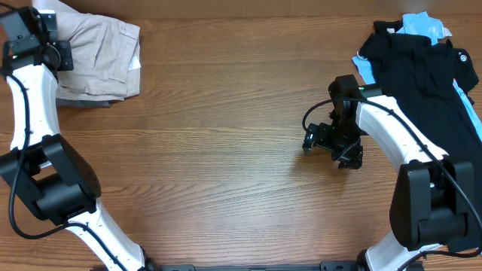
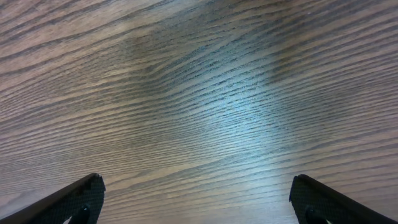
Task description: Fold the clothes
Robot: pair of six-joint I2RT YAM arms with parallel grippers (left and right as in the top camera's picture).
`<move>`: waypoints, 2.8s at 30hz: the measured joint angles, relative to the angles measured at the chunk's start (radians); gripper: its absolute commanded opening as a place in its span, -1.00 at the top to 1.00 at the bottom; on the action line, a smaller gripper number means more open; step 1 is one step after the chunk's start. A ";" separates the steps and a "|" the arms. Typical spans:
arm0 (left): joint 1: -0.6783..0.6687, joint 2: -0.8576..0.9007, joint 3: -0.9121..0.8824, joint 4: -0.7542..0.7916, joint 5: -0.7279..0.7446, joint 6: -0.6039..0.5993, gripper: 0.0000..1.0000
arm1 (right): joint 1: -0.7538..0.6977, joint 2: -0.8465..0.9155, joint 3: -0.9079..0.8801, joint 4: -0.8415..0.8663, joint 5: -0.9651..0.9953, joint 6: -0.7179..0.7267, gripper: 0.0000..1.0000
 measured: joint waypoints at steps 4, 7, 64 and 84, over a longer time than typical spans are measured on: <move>0.003 0.000 0.000 0.016 0.005 0.008 0.18 | 0.000 0.000 0.000 -0.003 0.000 -0.002 -1.00; 0.005 0.000 0.000 0.064 0.006 0.011 -0.61 | 0.000 0.000 0.000 -0.004 0.000 -0.003 -1.00; -0.041 0.153 0.045 0.273 -0.270 -0.145 0.84 | 0.000 0.000 0.000 -0.036 -0.001 -0.007 -1.00; -0.044 0.330 0.085 0.304 -0.153 -0.190 -0.08 | 0.000 0.000 0.000 -0.029 -0.001 -0.007 -1.00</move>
